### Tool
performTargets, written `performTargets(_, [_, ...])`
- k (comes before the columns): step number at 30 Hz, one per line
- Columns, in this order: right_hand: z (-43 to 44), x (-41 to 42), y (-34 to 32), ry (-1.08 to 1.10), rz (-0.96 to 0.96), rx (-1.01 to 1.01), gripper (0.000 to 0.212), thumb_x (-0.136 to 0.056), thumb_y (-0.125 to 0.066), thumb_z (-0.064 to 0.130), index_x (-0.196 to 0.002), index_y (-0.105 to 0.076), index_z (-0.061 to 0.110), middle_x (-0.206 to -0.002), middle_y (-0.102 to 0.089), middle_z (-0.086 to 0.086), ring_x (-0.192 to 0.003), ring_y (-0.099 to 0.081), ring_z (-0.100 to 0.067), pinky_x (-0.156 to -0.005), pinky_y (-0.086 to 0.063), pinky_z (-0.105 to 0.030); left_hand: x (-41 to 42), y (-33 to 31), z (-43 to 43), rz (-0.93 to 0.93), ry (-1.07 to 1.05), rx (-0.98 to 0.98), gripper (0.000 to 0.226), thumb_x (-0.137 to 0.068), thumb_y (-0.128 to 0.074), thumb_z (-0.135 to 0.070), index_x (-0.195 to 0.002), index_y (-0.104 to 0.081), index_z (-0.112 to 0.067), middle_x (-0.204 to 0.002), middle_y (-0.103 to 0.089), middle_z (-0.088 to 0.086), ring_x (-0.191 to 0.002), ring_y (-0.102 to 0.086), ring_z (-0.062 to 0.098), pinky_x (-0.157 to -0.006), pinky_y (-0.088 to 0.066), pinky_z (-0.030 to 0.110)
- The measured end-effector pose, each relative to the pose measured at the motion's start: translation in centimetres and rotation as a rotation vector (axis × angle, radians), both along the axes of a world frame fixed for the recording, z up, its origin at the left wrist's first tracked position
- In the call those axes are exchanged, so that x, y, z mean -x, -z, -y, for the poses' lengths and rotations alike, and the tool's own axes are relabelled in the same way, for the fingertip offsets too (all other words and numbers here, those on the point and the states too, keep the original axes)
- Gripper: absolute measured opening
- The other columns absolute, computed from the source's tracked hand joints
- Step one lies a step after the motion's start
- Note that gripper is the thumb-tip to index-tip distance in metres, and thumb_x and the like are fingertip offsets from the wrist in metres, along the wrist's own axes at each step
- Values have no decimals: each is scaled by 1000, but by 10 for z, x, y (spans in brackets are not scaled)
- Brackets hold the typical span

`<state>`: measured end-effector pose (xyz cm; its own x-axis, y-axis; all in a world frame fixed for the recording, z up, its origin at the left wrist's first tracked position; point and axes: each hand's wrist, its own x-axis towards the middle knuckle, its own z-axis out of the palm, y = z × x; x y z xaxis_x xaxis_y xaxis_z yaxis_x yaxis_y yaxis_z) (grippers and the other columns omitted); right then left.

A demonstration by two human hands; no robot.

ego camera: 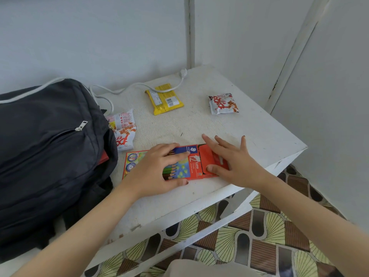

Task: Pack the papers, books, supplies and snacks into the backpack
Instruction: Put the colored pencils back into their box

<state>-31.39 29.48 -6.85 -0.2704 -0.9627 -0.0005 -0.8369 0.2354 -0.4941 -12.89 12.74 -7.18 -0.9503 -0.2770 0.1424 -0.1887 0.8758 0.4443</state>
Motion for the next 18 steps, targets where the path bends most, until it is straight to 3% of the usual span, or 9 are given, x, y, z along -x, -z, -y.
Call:
performTargets(5, [3,2,-2,-17,-11,-30,75,-78,-26,78,-134,19,55,-152,-30,13,-141,2,-3,-106,23,-56,0,0,0,12,-3,2,72,-70,-49,-69,-134,-46,-35,-142,-40,-2,-129,-29,12,-103,-21,23])
performTargets(9, [9,3,1,-33,-57,-68,80,-65,-6,89,-132,22,56,-153,-29,9,-145,4,-13,-102,26,-57,-1,1,-1,26,-17,20,72,-71,-47,-70,-135,-45,-36,-144,-39,0,-132,-28,15,-104,-22,25])
performTargets(18, [15,-6,2,-58,-103,-53,77,-63,4,88,-128,28,55,-154,-23,13,-146,4,-17,-100,26,-61,-1,2,-2,30,-19,35,72,-72,-46,-69,-135,-45,-35,-144,-40,2,-132,-28,17,-104,-22,25])
